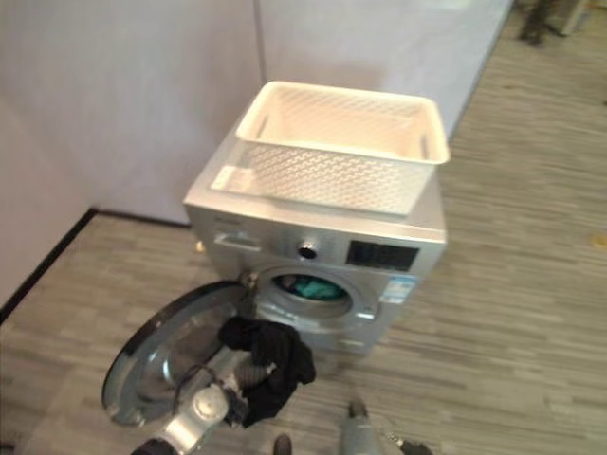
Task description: Grab the laundry basket,head to the washer,open it,put in the laundry and shut it.
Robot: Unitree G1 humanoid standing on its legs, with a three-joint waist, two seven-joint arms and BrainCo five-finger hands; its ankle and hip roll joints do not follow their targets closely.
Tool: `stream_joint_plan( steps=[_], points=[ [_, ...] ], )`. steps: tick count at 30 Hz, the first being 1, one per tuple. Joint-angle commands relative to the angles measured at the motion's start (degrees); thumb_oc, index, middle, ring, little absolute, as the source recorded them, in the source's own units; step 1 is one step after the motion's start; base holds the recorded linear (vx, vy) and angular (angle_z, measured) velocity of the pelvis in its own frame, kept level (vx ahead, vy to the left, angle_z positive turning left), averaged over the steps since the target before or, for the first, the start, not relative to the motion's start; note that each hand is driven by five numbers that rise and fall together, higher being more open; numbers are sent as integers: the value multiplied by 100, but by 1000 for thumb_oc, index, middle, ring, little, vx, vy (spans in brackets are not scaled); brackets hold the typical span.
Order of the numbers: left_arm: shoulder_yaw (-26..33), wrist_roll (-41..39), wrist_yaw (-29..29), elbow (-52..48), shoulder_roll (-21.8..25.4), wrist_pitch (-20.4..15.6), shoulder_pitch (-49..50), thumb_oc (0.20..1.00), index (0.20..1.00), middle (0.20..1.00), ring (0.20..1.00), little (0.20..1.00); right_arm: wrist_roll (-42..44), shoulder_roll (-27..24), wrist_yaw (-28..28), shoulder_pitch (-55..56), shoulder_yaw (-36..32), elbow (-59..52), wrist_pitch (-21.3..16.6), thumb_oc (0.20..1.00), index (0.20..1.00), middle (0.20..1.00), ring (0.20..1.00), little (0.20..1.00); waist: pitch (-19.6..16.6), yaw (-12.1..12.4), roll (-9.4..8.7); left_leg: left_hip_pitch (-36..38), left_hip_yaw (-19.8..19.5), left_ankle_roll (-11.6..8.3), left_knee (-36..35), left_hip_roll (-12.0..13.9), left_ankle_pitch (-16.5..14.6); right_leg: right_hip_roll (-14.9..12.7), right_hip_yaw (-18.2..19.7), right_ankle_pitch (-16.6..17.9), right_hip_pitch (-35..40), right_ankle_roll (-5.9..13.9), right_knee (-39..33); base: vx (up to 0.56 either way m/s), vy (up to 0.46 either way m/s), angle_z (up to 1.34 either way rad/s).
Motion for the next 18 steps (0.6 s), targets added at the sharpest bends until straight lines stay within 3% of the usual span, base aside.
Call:
stream_joint_plan(
  steps=[1,6,11,13,18],
  points=[
    [258,-111,27,-534,180,-364,-237,200,200,200,200,200,97,-363,-95,-132,-14,-222,-43,1000,1000,1000,1000,1000,218,-20,-22,730,-23,-293,-138,91,-947,-46,-351,1146,645,-72,-698,107,-99,58],
    [204,-214,52,-353,63,-383,-286,200,200,200,200,200,188,-274,-48,-135,2,-73,-83,1000,1000,1000,1000,1000,2,11,-165,1021,-283,-396,-392,171,-939,11,-349,1127,855,-18,-572,126,-125,34],
    [172,-346,45,-379,39,-368,-266,200,200,200,200,200,204,-262,-72,-202,70,116,-118,1000,1000,1000,1000,1000,-88,40,-161,1026,-459,-531,-454,413,-919,118,-653,923,913,-119,-408,87,-136,23],
    [121,-406,-4,-449,49,-384,-222,200,200,200,200,200,174,-296,-114,-282,93,297,-134,1000,1000,1000,1000,1000,-119,87,-148,932,-494,-644,-456,559,-885,139,-933,837,1052,-198,-568,74,-184,31],
    [73,-491,-138,-519,17,-372,-173,200,200,200,200,200,220,-276,-75,-288,15,704,-99,1000,1000,1000,1000,1000,-140,138,-125,811,-493,-739,-456,682,-866,168,-1116,833,1176,-242,-851,29,-82,27]
  ],
)
